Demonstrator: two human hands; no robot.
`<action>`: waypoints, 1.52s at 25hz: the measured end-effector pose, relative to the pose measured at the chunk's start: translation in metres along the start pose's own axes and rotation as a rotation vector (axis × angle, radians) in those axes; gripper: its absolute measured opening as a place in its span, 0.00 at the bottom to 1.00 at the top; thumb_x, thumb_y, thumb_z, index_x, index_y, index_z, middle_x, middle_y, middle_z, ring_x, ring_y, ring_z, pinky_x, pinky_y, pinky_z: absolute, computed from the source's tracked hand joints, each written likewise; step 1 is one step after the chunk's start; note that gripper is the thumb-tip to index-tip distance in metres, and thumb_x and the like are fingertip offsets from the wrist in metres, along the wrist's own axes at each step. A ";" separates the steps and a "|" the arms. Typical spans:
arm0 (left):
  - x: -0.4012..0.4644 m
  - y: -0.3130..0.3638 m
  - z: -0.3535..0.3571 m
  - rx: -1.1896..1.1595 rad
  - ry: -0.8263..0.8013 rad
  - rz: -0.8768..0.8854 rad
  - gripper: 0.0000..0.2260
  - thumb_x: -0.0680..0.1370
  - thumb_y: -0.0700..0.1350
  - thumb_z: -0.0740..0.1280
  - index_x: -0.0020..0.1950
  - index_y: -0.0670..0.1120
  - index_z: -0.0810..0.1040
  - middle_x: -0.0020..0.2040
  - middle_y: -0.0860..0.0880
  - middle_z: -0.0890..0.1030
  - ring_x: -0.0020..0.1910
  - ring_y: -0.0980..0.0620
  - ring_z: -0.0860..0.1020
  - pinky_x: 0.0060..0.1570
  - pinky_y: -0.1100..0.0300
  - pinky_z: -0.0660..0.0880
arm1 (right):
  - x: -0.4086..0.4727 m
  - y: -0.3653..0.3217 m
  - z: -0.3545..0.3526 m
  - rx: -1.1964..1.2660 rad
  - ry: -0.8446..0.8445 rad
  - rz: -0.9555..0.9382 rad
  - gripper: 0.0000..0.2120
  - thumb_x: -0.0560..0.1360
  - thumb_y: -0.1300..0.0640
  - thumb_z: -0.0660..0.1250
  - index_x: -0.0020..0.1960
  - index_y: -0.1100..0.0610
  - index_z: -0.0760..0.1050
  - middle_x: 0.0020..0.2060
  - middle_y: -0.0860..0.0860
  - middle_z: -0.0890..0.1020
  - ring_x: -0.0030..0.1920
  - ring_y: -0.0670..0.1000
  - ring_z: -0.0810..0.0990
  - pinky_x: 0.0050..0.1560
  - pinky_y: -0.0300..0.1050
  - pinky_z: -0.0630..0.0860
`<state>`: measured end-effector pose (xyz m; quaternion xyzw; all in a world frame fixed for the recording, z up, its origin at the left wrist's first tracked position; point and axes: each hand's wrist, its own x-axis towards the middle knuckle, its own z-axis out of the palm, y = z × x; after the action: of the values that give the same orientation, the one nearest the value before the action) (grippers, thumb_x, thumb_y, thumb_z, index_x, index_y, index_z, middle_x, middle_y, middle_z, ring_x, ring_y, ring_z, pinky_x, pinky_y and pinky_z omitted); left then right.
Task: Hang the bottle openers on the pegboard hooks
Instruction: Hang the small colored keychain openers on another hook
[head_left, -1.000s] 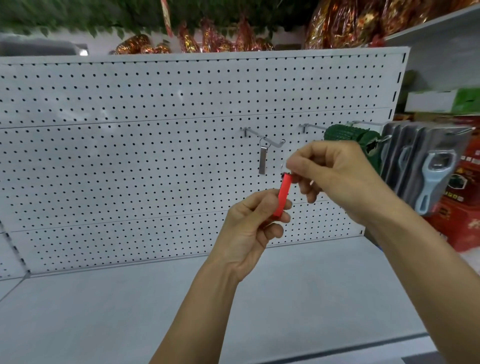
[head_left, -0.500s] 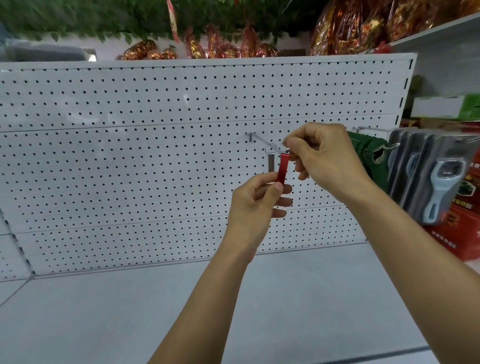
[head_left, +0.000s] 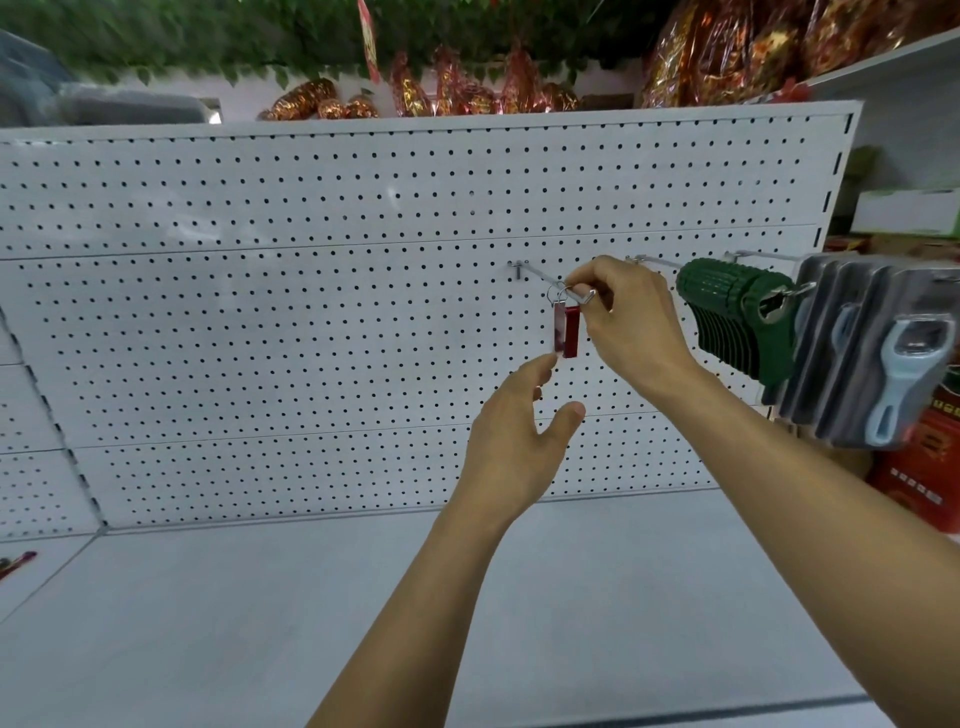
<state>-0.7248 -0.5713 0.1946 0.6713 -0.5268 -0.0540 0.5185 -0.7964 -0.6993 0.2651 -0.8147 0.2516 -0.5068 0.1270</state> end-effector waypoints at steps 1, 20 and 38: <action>-0.003 0.000 0.000 0.038 0.006 0.010 0.23 0.79 0.50 0.65 0.73 0.53 0.65 0.69 0.56 0.73 0.66 0.57 0.71 0.67 0.53 0.69 | -0.001 0.001 0.002 -0.012 0.004 -0.008 0.09 0.78 0.62 0.60 0.51 0.55 0.79 0.38 0.45 0.78 0.39 0.49 0.76 0.43 0.48 0.75; -0.203 -0.109 -0.046 0.579 0.149 -0.179 0.22 0.78 0.59 0.56 0.67 0.51 0.73 0.56 0.54 0.81 0.53 0.52 0.79 0.52 0.59 0.72 | -0.266 -0.038 0.070 0.111 -0.462 0.009 0.16 0.79 0.51 0.60 0.67 0.49 0.70 0.61 0.43 0.76 0.60 0.46 0.73 0.58 0.44 0.71; -0.341 -0.331 -0.413 0.630 0.008 -0.574 0.18 0.80 0.53 0.62 0.68 0.51 0.71 0.61 0.52 0.77 0.60 0.51 0.75 0.58 0.56 0.72 | -0.369 -0.326 0.388 0.133 -0.922 0.034 0.14 0.79 0.49 0.60 0.64 0.46 0.69 0.61 0.40 0.73 0.61 0.43 0.72 0.51 0.39 0.70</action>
<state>-0.4037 -0.0776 -0.0274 0.9166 -0.3070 -0.0300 0.2542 -0.4927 -0.2452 -0.0418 -0.9407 0.1493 -0.1048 0.2859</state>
